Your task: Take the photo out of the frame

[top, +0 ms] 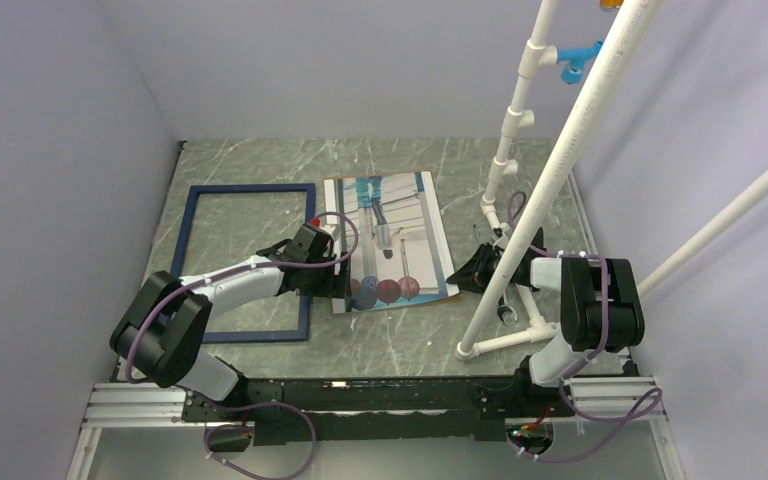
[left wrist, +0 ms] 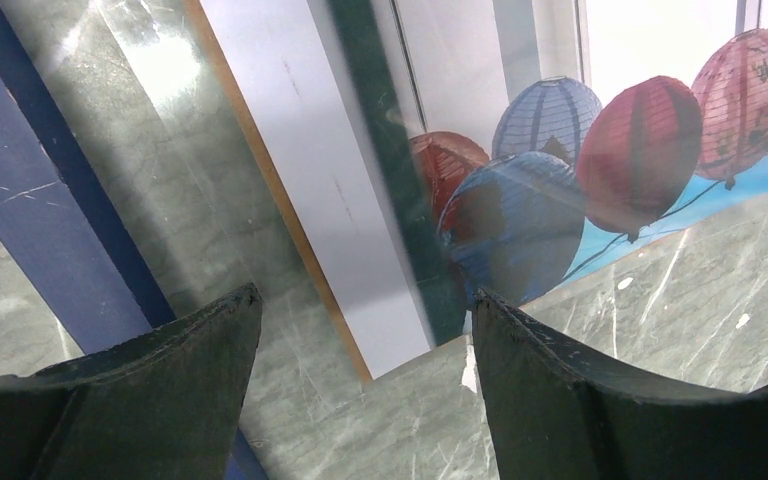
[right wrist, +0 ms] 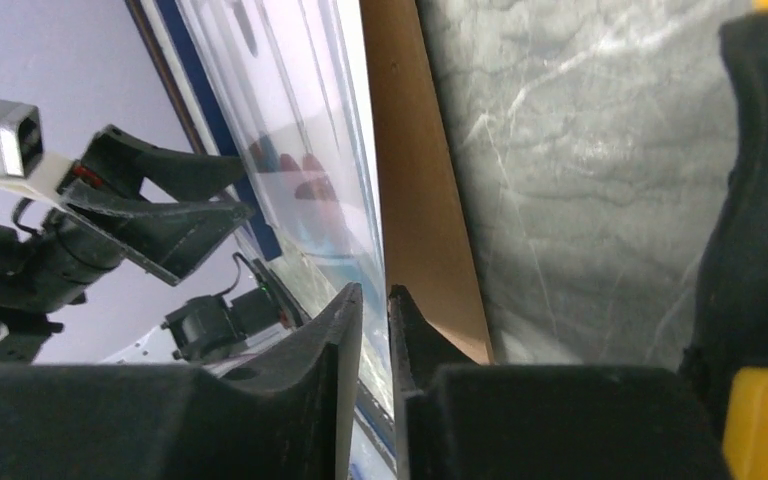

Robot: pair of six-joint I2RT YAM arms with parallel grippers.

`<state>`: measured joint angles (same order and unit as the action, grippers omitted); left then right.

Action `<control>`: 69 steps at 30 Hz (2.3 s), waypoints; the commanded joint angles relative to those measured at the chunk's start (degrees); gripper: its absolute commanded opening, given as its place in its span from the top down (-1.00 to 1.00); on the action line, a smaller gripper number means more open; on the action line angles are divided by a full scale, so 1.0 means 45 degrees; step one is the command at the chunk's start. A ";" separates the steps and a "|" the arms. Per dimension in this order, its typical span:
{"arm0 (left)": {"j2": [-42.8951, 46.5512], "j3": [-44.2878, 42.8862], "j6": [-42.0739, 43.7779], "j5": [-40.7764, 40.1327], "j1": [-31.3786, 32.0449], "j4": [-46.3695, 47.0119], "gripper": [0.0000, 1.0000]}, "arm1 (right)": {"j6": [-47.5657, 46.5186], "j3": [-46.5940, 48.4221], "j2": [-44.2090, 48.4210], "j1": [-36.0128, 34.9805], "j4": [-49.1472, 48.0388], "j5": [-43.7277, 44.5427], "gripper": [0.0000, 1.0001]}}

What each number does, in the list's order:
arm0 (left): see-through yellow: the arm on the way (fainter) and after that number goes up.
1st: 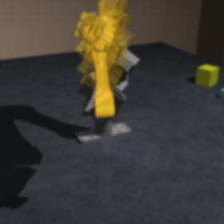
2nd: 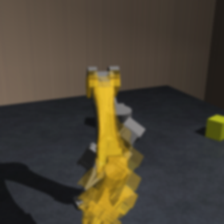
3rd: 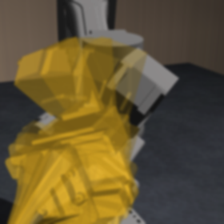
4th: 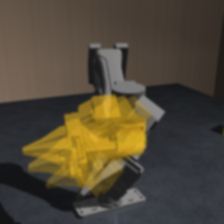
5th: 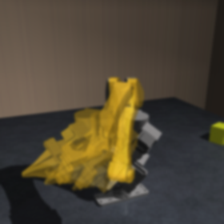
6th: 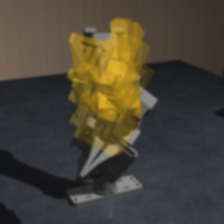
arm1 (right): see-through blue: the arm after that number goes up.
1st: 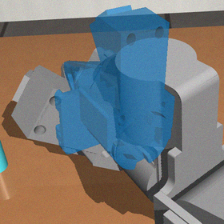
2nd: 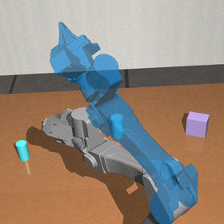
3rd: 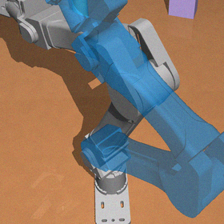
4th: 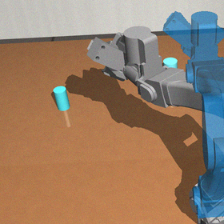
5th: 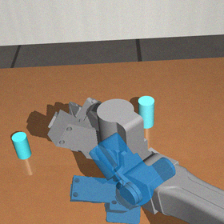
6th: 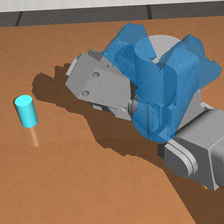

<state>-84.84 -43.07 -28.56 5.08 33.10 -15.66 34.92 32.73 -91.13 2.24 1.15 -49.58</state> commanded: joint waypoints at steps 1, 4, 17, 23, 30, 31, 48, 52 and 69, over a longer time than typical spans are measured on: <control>0.0311 0.0321 0.0154 -0.0404 0.0046 -0.0419 -0.61 | 0.0754 0.0044 -0.0358 0.0105 -0.2062 -0.0756 0.69; 0.0372 0.0381 0.0154 -0.0444 0.0046 -0.0422 -0.62 | 0.0944 -0.0017 -0.0319 0.0166 -0.2453 -0.0846 0.71; 0.0374 0.0430 0.0076 -0.0275 0.0040 -0.0279 -0.62 | 0.2240 -0.0514 -0.0632 0.0720 -0.4442 -0.1940 0.66; 0.0472 0.0460 0.0096 -0.0334 0.0030 -0.0313 -0.63 | 0.2953 -0.0704 -0.0763 0.0808 -0.5410 -0.2183 0.72; 0.0474 0.0550 0.0000 -0.0143 0.0031 -0.0127 -0.63 | 0.3445 -0.0848 -0.0738 0.0915 -0.6220 -0.2463 0.86; 0.0474 0.0548 -0.0016 -0.0137 0.0030 -0.0101 -0.64 | 0.3444 -0.0872 -0.0739 0.0934 -0.6313 -0.2517 0.86; 0.0473 0.0641 -0.0136 0.0130 0.0041 0.0093 -0.66 | 0.6522 -0.1858 -0.1660 0.1192 -1.1014 -0.3021 0.71; 0.0451 0.0693 -0.0157 0.0150 0.0040 0.0140 -0.66 | 0.7071 -0.1940 -0.1808 0.1280 -1.1756 -0.2997 0.96; 0.0484 0.0854 -0.0294 0.0715 -0.0032 0.0547 -0.74 | 1.0407 -0.2690 -0.2822 0.1549 -1.7211 -0.3263 0.72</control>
<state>-82.46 -40.51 -28.80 6.09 32.97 -13.52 72.47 22.02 -100.36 8.82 -57.63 -62.92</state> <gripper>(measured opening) 0.868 0.126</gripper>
